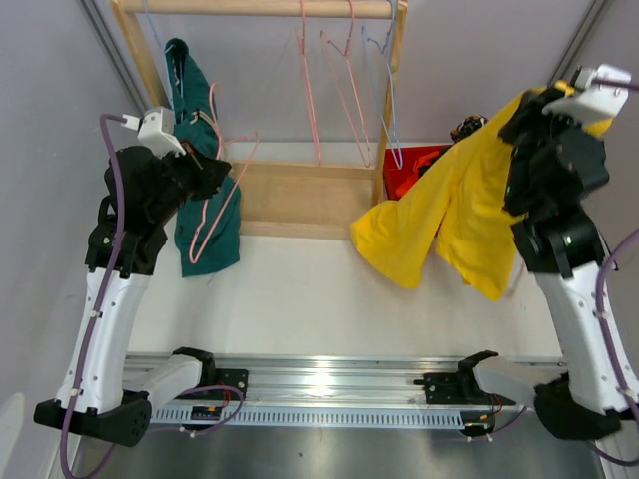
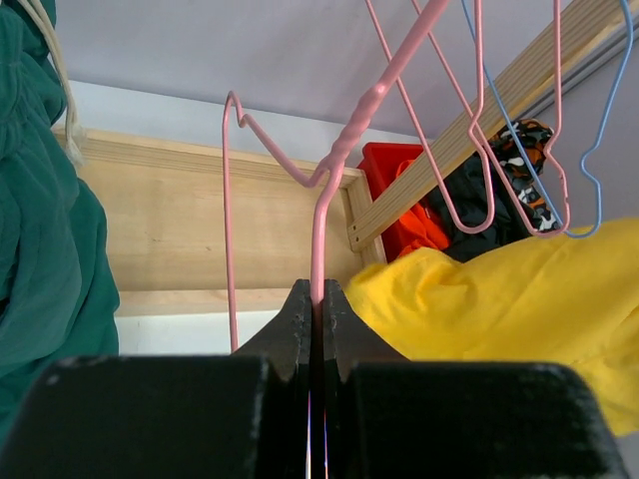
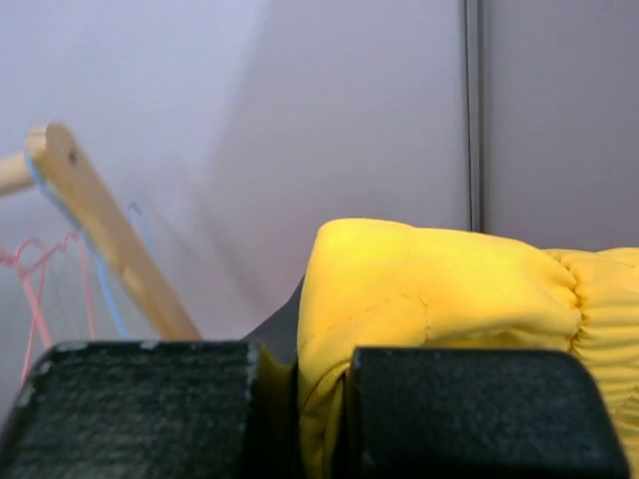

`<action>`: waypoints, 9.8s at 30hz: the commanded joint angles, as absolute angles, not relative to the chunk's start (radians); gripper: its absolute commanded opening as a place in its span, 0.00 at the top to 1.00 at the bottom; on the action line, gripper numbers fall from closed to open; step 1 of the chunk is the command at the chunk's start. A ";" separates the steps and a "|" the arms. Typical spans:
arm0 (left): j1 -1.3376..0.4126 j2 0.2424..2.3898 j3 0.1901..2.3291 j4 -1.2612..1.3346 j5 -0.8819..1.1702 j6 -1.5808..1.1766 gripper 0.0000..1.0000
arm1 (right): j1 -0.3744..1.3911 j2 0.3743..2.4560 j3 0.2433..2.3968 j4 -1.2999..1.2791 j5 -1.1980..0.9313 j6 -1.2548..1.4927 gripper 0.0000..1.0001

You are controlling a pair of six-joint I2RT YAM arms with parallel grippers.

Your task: Remove the shorts from the hanger

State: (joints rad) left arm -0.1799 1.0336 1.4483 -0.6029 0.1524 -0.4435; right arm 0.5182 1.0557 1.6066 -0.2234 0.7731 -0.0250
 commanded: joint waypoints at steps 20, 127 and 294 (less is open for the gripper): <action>-0.172 1.081 1.494 -0.540 0.137 -0.391 1.00 | 0.044 1.662 1.616 0.153 0.072 0.375 0.98; 0.061 1.568 2.318 -0.592 0.324 -0.483 1.00 | 0.849 0.909 1.125 0.104 0.254 0.217 0.01; -0.152 1.370 1.870 -0.621 0.103 -0.313 0.11 | 0.555 0.499 0.733 -0.176 0.311 0.368 0.01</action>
State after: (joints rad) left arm -0.1505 1.5204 1.9141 -0.6132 0.1555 -0.3534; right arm 0.5179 0.5137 0.7124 -0.1097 0.2584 0.3836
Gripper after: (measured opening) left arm 0.859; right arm 0.993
